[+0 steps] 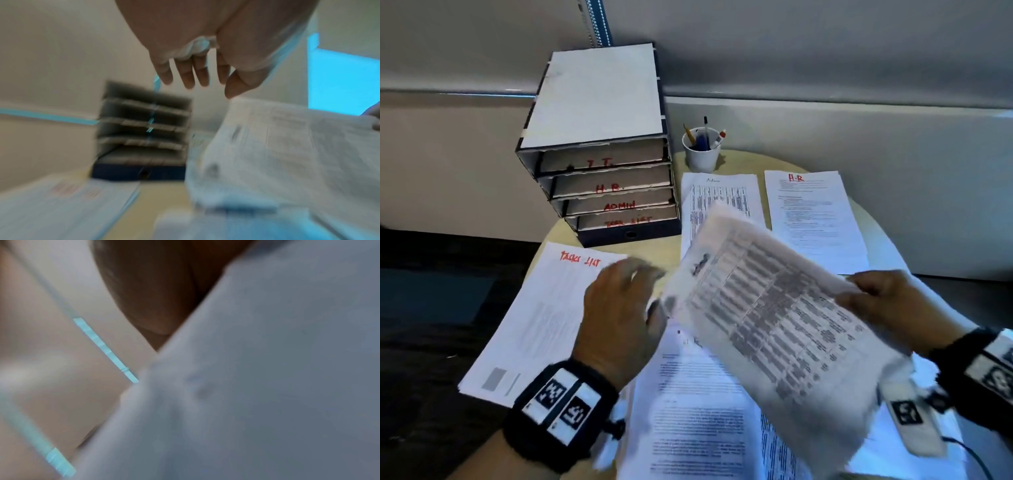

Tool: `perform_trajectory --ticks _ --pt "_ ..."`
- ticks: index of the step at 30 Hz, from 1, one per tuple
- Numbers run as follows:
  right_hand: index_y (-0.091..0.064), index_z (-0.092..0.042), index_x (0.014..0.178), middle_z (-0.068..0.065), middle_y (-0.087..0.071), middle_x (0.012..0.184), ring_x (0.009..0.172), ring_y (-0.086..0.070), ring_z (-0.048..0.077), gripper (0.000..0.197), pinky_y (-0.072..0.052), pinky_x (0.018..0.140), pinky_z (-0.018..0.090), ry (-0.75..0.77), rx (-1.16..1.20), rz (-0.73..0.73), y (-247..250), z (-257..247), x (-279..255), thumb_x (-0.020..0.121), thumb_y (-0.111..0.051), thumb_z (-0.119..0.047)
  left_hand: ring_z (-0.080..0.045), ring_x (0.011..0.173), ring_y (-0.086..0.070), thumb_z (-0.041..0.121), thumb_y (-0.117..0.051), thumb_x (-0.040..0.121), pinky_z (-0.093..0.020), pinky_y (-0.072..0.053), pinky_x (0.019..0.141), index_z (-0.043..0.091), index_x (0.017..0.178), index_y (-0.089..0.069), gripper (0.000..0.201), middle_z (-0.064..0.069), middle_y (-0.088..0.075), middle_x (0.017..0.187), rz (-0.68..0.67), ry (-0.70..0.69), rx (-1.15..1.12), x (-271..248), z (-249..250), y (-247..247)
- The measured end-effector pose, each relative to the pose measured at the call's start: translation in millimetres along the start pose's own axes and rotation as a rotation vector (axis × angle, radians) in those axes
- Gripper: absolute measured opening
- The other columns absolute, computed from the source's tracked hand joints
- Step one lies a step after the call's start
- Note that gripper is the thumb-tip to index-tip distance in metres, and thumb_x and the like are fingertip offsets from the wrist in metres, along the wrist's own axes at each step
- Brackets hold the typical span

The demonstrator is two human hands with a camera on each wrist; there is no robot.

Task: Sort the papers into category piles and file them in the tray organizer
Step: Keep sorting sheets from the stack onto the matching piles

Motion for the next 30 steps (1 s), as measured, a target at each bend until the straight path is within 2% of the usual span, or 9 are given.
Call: perform_trajectory --ticks 4,7,9,12,17,20,22,26,30 --pt "-0.067 0.005 0.091 0.017 -0.065 0.067 0.054 -0.057 0.022 0.014 -0.047 0.052 0.03 -0.191 0.481 0.115 -10.6 23.1 40.9 0.092 -0.062 -0.009 -0.025 0.135 -0.038 0.064 -0.051 0.082 -0.043 -0.04 0.105 0.037 0.146 -0.031 0.073 0.0 -0.034 0.151 -0.706 0.103 0.128 -63.0 -40.2 -59.8" --pt "-0.065 0.0 0.087 -0.002 -0.061 0.047 0.033 -0.05 0.009 0.013 -0.041 0.04 0.016 -0.242 0.552 0.229 -39.3 18.6 78.2 0.094 -0.057 -0.007 -0.032 0.147 -0.018 0.071 -0.052 0.072 -0.05 -0.035 0.11 0.037 0.154 -0.008 0.099 -0.008 -0.007 0.164 -1.011 0.104 0.191 -97.7 -51.7 -94.4" --pt "-0.066 0.0 0.088 -0.006 -0.055 0.041 0.031 -0.044 0.009 0.016 -0.039 0.043 0.018 -0.268 0.493 0.273 -61.6 16.4 108.0 0.092 -0.061 -0.015 -0.038 0.138 -0.038 0.077 -0.056 0.059 -0.054 -0.052 0.089 0.037 0.151 -0.025 0.104 -0.013 -0.028 0.158 -1.057 0.143 0.226 -105.3 -63.6 -106.7" --pt "-0.07 -0.007 0.099 0.001 -0.059 0.055 0.037 -0.049 0.012 0.019 -0.039 0.043 0.015 -0.307 0.436 0.295 -90.0 15.9 150.4 0.092 -0.063 -0.024 -0.028 0.105 -0.067 0.09 -0.052 0.052 -0.036 -0.058 0.052 0.036 0.13 -0.056 0.095 -0.009 -0.061 0.13 -0.968 0.291 0.211 -116.9 -78.6 -127.5" --pt "-0.052 -0.008 0.138 0.011 -0.064 0.11 0.081 -0.057 0.02 0.051 -0.041 0.073 0.023 -0.331 0.424 0.28 -116.6 5.1 199.8 0.093 -0.063 -0.03 -0.037 0.103 -0.064 0.074 -0.075 0.055 -0.044 -0.061 0.058 0.054 0.129 -0.052 0.08 -0.015 -0.061 0.132 -0.715 0.161 0.069 -161.5 -125.5 -196.1" --pt "-0.052 -0.01 0.138 0.011 -0.065 0.108 0.082 -0.056 0.021 0.056 -0.046 0.077 0.028 -0.351 0.403 0.291 -125.5 8.7 225.3 0.09 -0.065 -0.035 -0.007 0.082 -0.071 0.068 -0.063 0.081 -0.016 -0.057 0.059 0.045 0.126 -0.046 0.054 0.002 -0.07 0.106 -0.465 0.186 0.131 -139.5 -115.8 -172.8" --pt "-0.053 -0.01 0.136 0.012 -0.067 0.115 0.085 -0.056 0.021 0.055 -0.05 0.081 0.032 -0.363 0.363 0.297 -126.9 12.0 234.4 0.089 -0.066 -0.035 -0.013 0.066 -0.073 0.071 -0.069 0.07 -0.022 -0.056 0.049 0.036 0.118 -0.049 0.062 0.002 -0.074 0.091 -0.577 0.372 -0.222 -111.0 -79.6 -138.7" --pt "-0.057 -0.006 0.131 0.015 -0.067 0.109 0.09 -0.061 0.026 0.048 -0.049 0.08 0.031 -0.326 0.275 0.25 -129.9 14.1 241.2 0.092 -0.063 -0.034 -0.01 0.061 -0.071 0.078 -0.022 0.089 -0.022 -0.056 0.051 0.028 0.113 -0.05 0.062 0.005 -0.074 0.084 -0.634 0.325 -0.212 -120.7 -77.5 -139.0" --pt "-0.049 -0.008 0.138 0.013 -0.059 0.131 0.122 -0.055 0.029 0.061 -0.04 0.098 0.028 -0.192 -0.047 0.202 -118.3 1.6 229.9 0.092 -0.059 -0.047 -0.016 0.092 -0.072 0.083 -0.06 0.062 -0.023 -0.057 0.059 0.045 0.143 -0.03 0.094 0.0 -0.069 0.113 -0.744 0.278 -0.032 -119.7 -82.4 -126.5"
Point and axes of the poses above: each hand's wrist, its own x-axis towards the middle knuckle, its own y-axis out of the back of the hand, z = x × y, the point moved 2 cm from there along x, towards the middle knuckle
